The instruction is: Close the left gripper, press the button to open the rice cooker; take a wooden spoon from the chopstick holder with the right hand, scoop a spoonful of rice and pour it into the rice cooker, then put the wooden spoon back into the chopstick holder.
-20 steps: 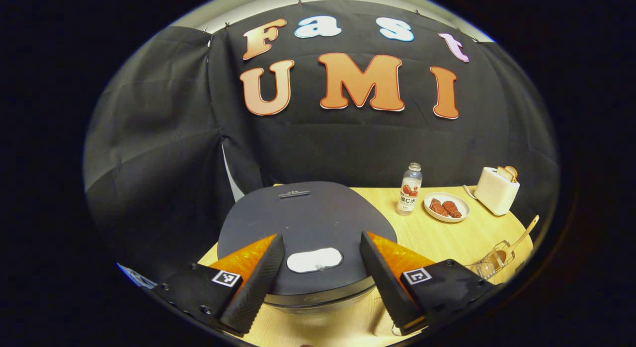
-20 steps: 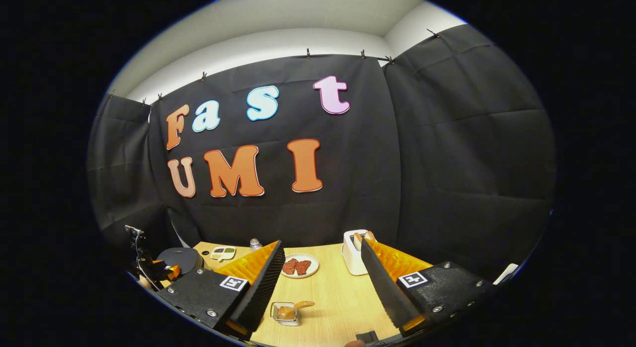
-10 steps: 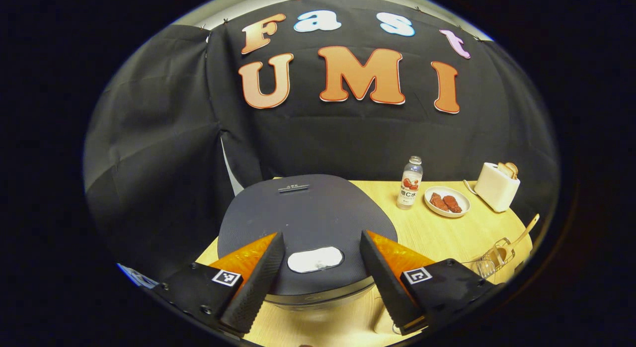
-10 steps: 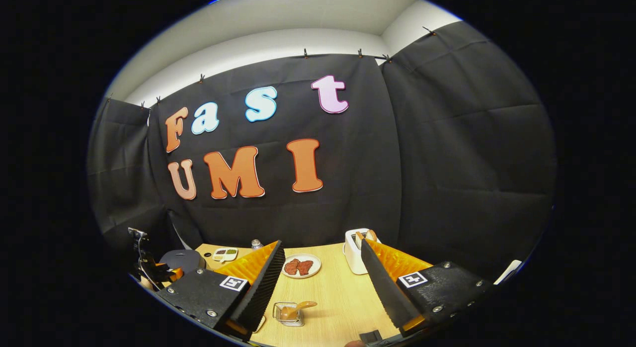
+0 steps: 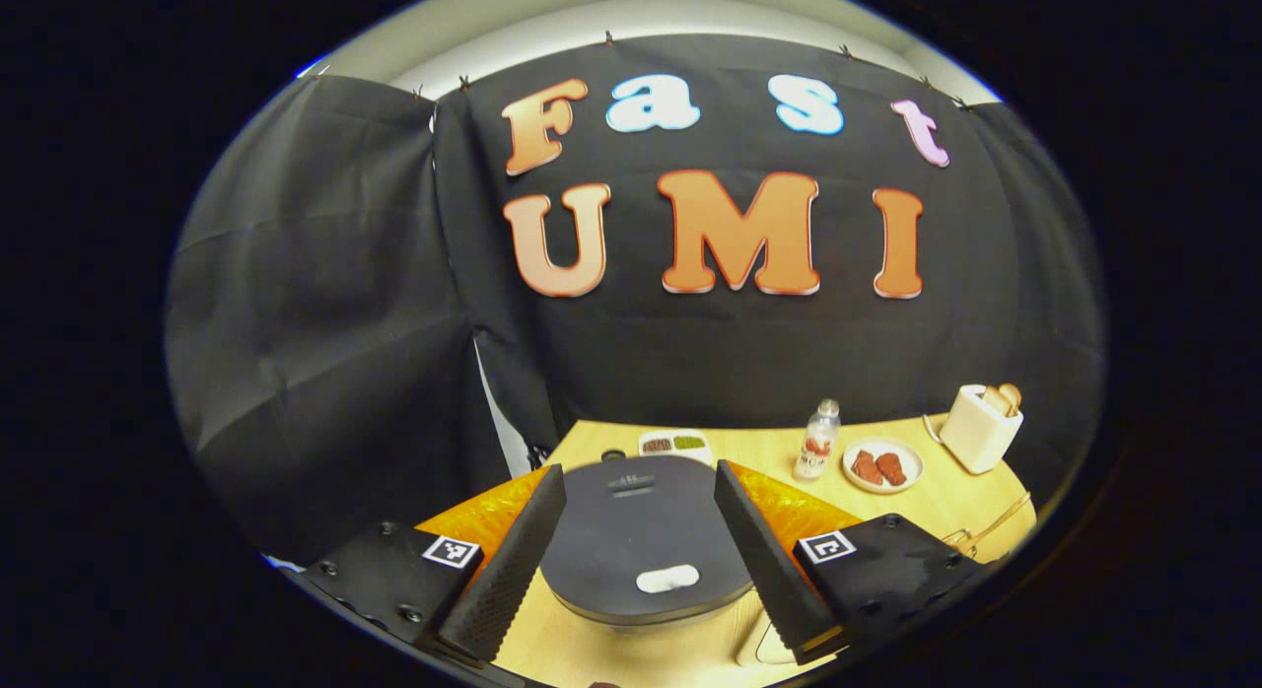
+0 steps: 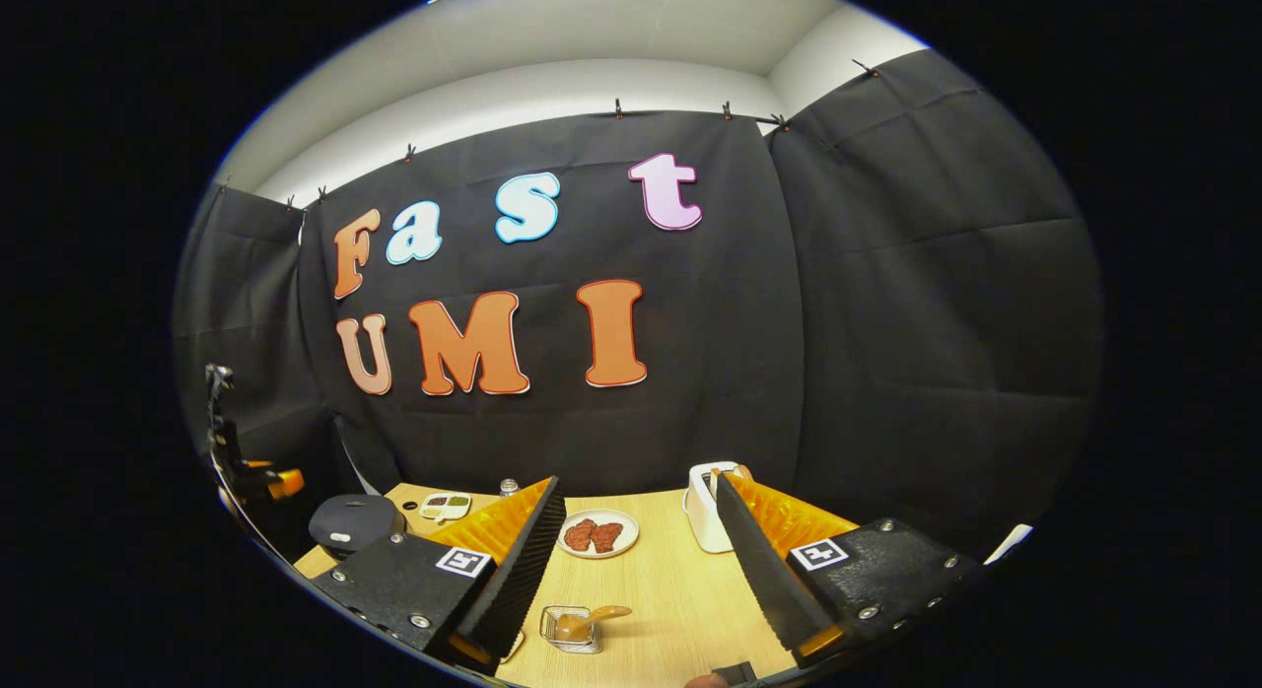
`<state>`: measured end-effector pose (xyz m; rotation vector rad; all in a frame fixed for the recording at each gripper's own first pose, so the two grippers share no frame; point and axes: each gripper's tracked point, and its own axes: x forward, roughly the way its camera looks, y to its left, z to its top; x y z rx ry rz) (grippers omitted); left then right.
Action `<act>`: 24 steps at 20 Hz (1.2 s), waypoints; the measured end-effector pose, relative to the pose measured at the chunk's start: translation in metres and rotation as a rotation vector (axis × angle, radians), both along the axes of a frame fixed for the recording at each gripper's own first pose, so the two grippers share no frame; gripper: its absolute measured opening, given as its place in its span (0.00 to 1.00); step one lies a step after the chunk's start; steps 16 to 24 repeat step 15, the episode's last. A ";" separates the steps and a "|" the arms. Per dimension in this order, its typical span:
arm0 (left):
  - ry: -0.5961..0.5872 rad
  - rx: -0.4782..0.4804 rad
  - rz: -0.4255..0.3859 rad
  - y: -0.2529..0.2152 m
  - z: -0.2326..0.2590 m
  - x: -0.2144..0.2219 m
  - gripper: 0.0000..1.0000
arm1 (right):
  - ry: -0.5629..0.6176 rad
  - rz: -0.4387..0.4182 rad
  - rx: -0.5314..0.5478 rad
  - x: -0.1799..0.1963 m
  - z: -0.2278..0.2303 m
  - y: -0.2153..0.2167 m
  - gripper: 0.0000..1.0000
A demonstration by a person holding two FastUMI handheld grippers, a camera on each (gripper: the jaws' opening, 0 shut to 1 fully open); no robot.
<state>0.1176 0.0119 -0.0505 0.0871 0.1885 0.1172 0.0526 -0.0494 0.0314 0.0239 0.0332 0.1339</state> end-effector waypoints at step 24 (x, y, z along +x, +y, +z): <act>-0.289 -0.066 -0.097 -0.015 0.172 -0.077 1.00 | -0.022 0.028 -0.030 0.010 0.004 0.016 1.00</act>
